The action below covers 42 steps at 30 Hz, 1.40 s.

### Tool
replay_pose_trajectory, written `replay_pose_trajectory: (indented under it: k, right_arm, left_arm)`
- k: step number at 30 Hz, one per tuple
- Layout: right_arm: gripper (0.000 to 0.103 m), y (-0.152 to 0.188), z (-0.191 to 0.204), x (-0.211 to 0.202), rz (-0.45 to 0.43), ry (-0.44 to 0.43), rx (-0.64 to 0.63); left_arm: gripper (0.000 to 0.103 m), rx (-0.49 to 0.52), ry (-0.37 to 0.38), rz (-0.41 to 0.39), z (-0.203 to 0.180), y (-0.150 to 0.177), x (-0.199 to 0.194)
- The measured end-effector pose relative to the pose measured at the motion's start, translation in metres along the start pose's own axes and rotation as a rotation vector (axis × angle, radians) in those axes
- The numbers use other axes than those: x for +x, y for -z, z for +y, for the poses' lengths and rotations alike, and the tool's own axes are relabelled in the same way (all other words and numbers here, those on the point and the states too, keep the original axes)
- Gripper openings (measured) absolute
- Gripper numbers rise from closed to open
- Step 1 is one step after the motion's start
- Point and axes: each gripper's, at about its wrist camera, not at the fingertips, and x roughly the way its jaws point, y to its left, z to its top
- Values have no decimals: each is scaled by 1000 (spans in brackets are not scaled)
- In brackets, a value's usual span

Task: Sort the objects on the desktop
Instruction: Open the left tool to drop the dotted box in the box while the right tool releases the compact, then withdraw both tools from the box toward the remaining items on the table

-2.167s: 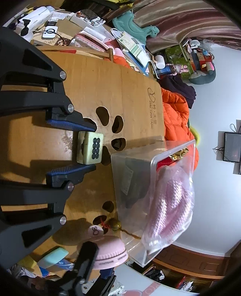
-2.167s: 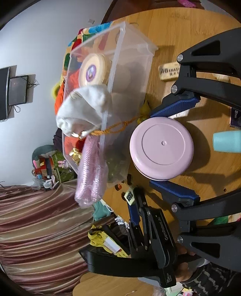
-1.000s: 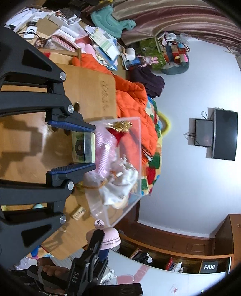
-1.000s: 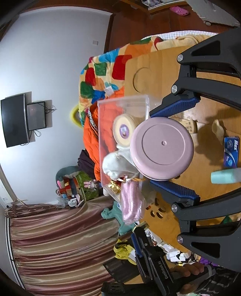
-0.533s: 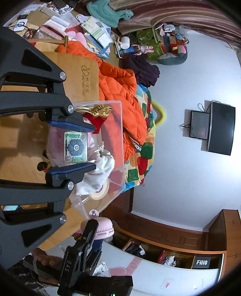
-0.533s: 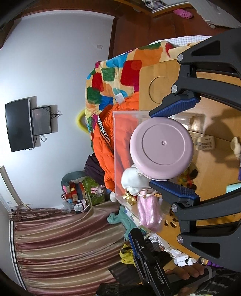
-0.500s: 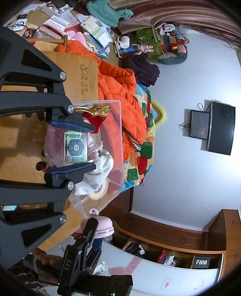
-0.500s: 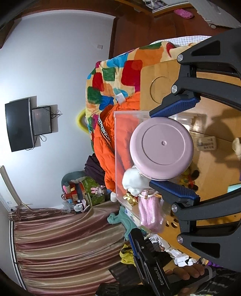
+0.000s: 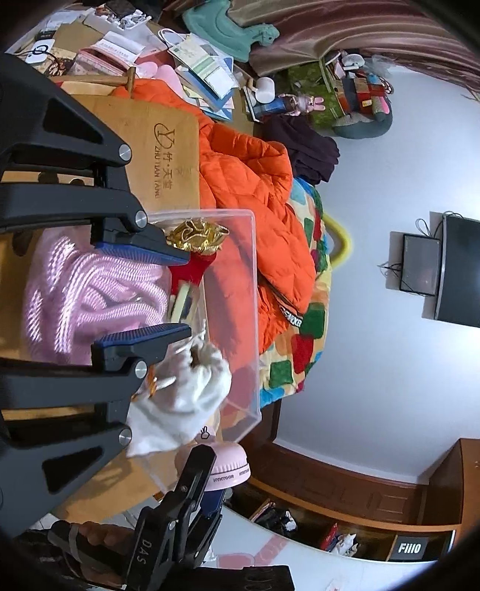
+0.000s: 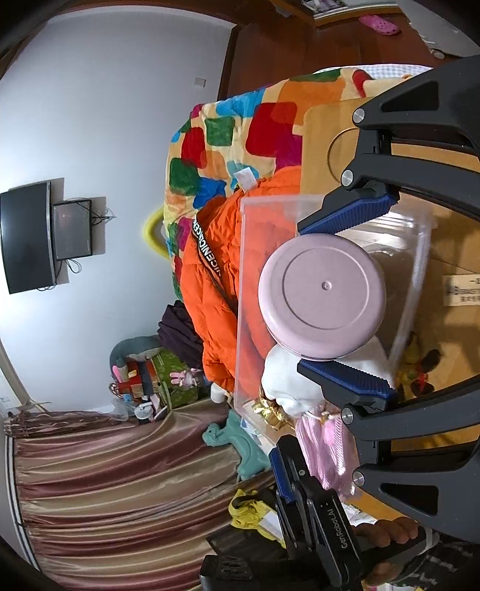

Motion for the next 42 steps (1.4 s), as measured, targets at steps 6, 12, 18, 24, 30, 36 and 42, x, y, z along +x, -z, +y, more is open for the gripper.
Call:
replay_pose_trajectory:
  k: [6, 12, 18, 24, 30, 36, 42]
  right_arm:
    - [63, -7, 2, 24, 37, -1, -16]
    - [63, -14, 10, 36, 48, 5, -29]
    - [64, -20, 15, 46, 60, 9, -33]
    - [65, -24, 19, 52, 79, 27, -44]
    - [67, -17, 14, 39, 77, 31, -20]
    - [77, -8, 17, 6, 36, 52, -53]
    - [77, 7, 20, -28, -2, 91, -83]
  left_arm:
    - [32, -2, 6, 11, 4, 0, 7]
    - [32, 2, 15, 9, 4, 1, 9]
    - [34, -8, 21, 13, 5, 2, 10]
    - [40, -7, 20, 13, 3, 5, 6]
    - [47, 17, 17, 3, -4, 6, -3]
    - [56, 33, 22, -23, -12, 5, -19]
    - [66, 49, 21, -47, -22, 8, -37]
